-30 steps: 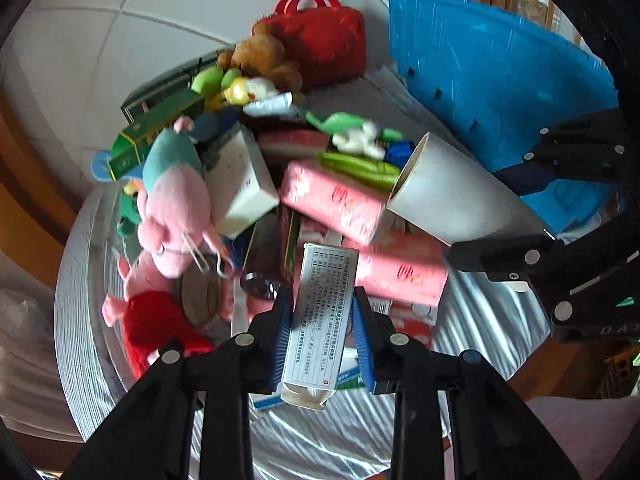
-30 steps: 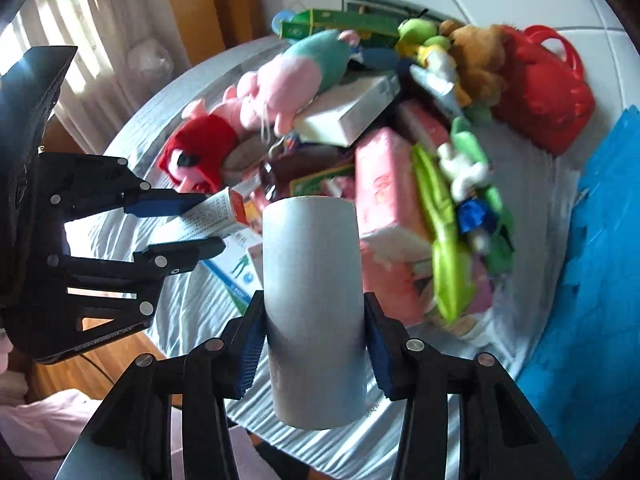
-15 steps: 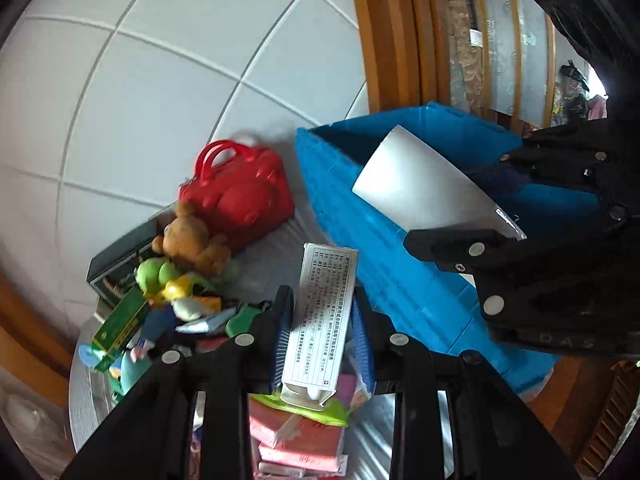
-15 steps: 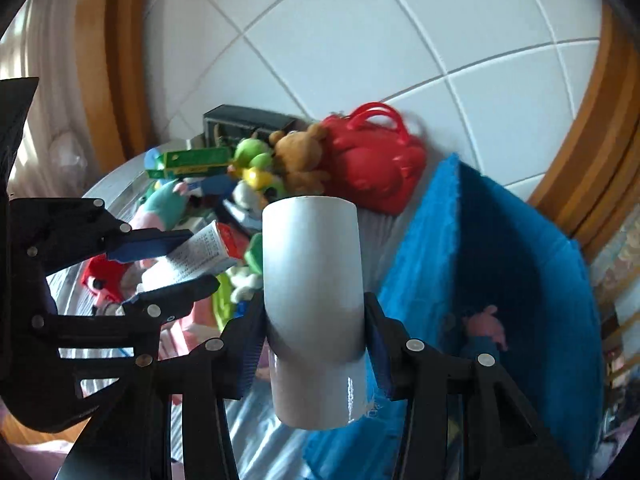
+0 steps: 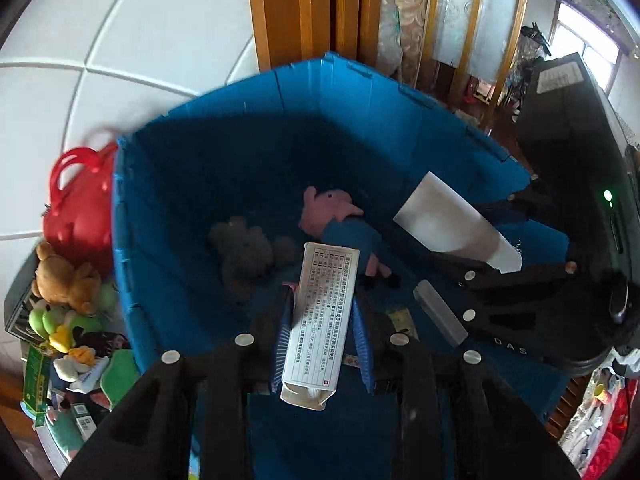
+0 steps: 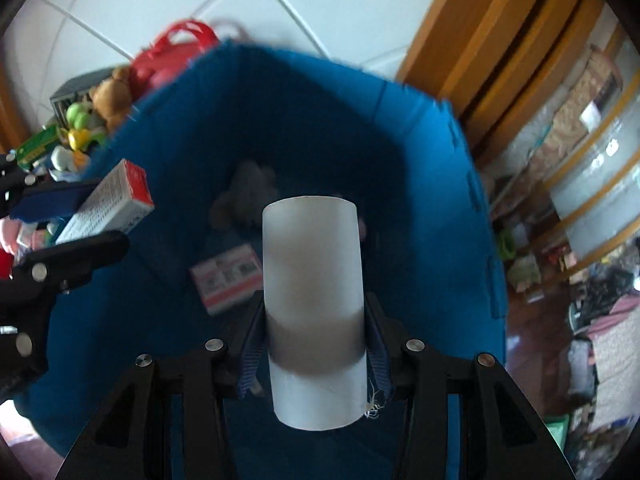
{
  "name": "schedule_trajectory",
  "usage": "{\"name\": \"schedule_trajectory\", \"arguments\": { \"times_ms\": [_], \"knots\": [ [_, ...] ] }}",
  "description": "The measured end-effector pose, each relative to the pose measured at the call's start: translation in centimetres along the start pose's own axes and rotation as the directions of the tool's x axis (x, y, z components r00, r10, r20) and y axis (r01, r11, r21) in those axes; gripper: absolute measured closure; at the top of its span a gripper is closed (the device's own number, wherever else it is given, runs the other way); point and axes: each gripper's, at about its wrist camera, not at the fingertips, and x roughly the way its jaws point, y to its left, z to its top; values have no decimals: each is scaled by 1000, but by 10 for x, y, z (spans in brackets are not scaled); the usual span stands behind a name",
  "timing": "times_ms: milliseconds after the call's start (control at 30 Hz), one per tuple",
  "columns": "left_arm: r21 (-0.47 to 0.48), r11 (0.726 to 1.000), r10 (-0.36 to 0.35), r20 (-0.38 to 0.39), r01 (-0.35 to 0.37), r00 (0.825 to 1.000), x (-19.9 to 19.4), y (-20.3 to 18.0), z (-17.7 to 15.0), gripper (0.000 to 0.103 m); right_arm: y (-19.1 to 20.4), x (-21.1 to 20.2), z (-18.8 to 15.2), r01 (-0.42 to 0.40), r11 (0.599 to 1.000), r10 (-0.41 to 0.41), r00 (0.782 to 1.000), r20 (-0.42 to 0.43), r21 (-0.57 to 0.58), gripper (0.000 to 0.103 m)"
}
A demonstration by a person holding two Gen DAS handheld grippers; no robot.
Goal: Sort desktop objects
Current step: 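Carry the box and paper roll over the blue crate and open both grippers, then return both grippers from the crate to the pile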
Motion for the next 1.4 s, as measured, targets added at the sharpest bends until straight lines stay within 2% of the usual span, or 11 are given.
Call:
{"name": "schedule_trajectory", "arguments": {
  "times_ms": [167,400,633,733,767,867,1000,1067,1133,1233,1400],
  "knots": [
    [-54,998,-25,-215,14,976,75,-3,7,74,-18,61,-5,-63,998,62,982,-180,-3,58],
    [-132,991,-71,-441,14,895,147,-7,-12,74,-24,139,-17,-143,990,135,908,-396,9,58],
    [-125,992,-42,-545,-31,837,177,-16,-36,74,-14,191,-54,-177,984,158,819,-551,18,58],
    [-143,988,-38,-573,-54,818,183,-11,-40,74,-8,193,-60,-196,981,168,804,-571,13,57],
    [-149,987,-35,-578,-63,815,184,-10,-40,68,-8,192,-60,-198,980,169,805,-569,11,57],
    [-144,986,-15,-578,-84,816,184,-9,-41,42,-7,187,-60,-185,983,157,814,-560,5,57],
    [-136,988,-18,-573,-74,819,182,-8,-41,41,-8,180,-61,-168,986,139,820,-555,-1,50],
    [-136,988,-14,-573,-78,819,181,-8,-41,41,-9,174,-62,-158,987,130,827,-547,-4,28],
    [-134,988,-11,-565,-78,825,176,-7,-39,41,-8,166,-62,-148,989,119,835,-537,-13,26],
    [-114,992,-14,-531,-55,847,163,-9,-33,41,-10,152,-57,-150,989,117,846,-520,-21,25],
    [-77,997,-38,-437,4,899,122,-7,-21,41,-22,123,-34,-132,991,104,886,-452,-30,16]
  ]
}}
